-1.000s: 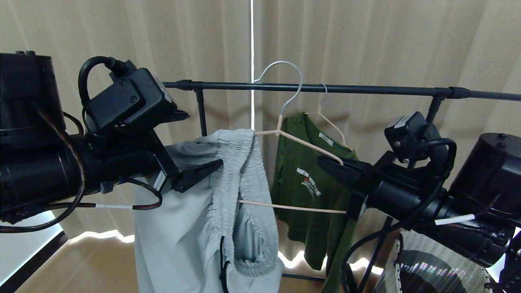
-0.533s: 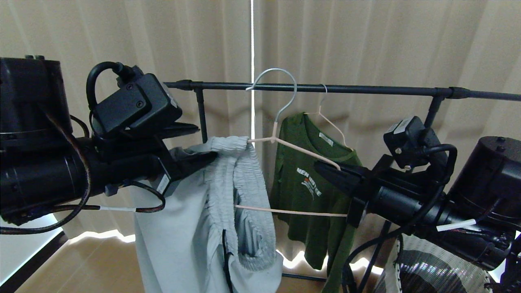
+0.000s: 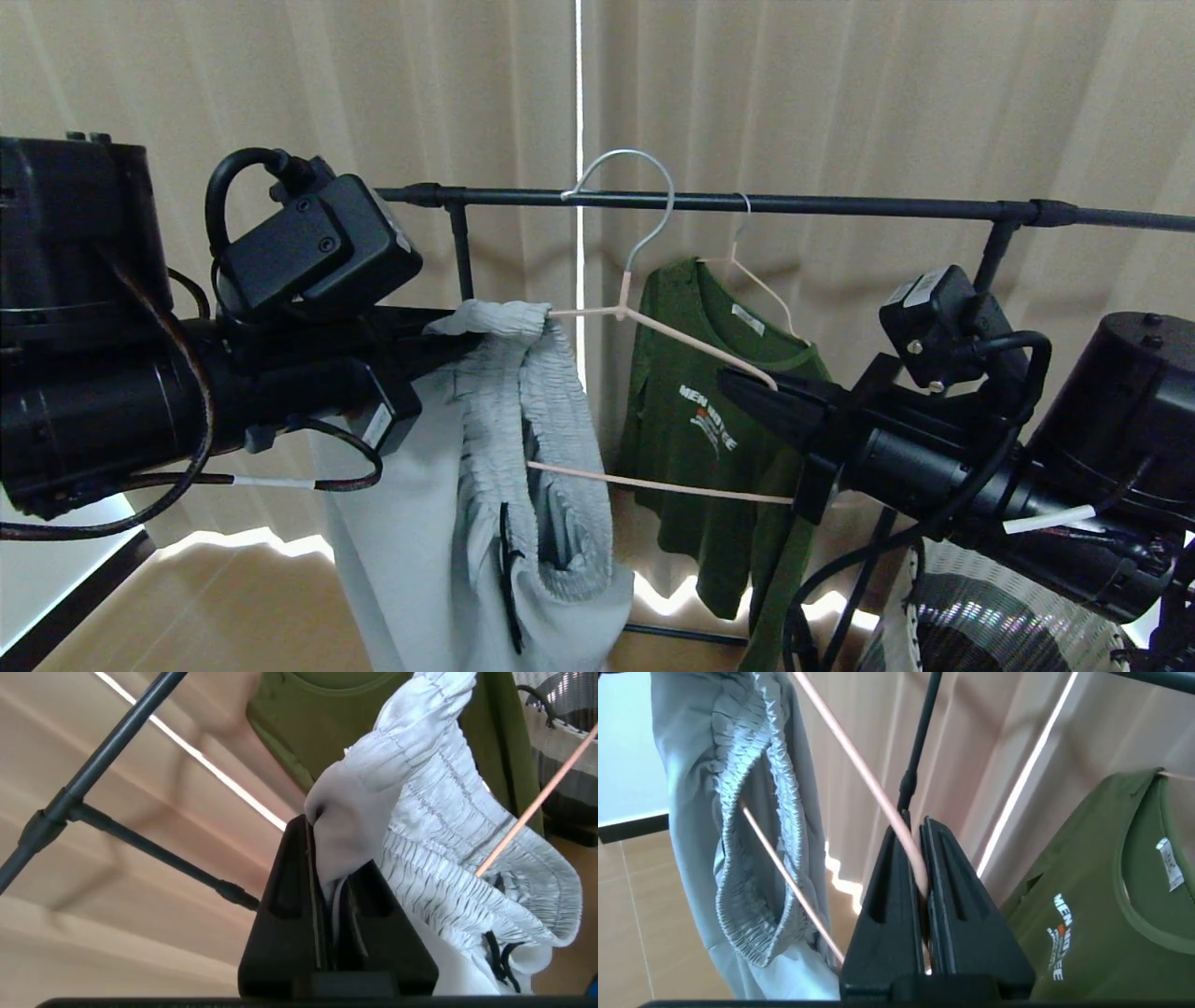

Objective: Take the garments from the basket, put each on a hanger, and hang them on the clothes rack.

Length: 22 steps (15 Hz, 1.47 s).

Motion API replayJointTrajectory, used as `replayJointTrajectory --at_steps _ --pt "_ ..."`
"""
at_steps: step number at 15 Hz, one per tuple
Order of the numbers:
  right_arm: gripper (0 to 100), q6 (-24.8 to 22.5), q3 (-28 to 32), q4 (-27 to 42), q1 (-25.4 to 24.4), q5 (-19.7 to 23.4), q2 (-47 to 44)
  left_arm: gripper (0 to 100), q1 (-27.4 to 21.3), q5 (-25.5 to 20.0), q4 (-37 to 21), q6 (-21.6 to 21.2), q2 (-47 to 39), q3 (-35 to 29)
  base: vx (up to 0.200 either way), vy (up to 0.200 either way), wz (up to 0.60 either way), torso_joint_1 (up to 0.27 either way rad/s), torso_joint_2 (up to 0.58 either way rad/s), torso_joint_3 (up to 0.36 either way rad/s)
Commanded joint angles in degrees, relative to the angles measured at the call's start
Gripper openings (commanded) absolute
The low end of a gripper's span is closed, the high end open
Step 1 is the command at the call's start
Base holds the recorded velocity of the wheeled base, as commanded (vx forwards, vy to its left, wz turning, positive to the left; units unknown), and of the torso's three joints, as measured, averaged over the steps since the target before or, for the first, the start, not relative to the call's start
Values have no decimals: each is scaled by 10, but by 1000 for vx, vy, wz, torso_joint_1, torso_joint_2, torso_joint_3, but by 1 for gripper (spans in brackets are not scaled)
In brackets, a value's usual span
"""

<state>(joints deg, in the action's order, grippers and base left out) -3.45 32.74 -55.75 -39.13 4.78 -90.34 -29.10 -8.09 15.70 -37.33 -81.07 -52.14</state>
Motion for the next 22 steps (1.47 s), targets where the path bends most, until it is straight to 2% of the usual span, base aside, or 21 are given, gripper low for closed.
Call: replayJointTrajectory --at_steps 1,3,5,7,8,9,11,13,16,22 --pt "100 -1 0 0 0 -1 -2 0 0 1 28 5 -1 9 0 0 0 0 0 0" --pt "100 0 5 -1 2 -4 -3 0 6 16 51 6 -2 22 0 0 0 0 0 0" --pt "100 0 0 -16 8 -4 -1 0 9 91 51 14 -2 34 0 0 0 0 0 0" --pt "100 -2 -11 -54 12 -4 -11 0 7 157 51 61 -8 33 0 0 0 0 0 0" --pt "100 -12 -16 -71 12 -3 -20 0 4 195 52 98 -16 28 0 0 0 0 0 0" --pt "100 -19 -23 -86 11 -3 -32 0 2 210 58 142 -28 23 0 0 0 0 0 0" --pt "100 -24 -37 -100 7 0 -40 0 -11 207 88 219 -30 20 0 0 0 0 0 0" --pt "100 -23 -37 -96 -5 2 -40 0 -27 195 109 243 -28 17 0 0 0 0 0 0" --pt "100 -20 -33 -96 -21 1 -81 0 -39 142 139 249 -25 11 0 0 0 0 0 0" --pt "100 -17 -29 -98 -21 -1 -119 0 -68 140 164 257 -23 8 0 0 0 0 0 0"
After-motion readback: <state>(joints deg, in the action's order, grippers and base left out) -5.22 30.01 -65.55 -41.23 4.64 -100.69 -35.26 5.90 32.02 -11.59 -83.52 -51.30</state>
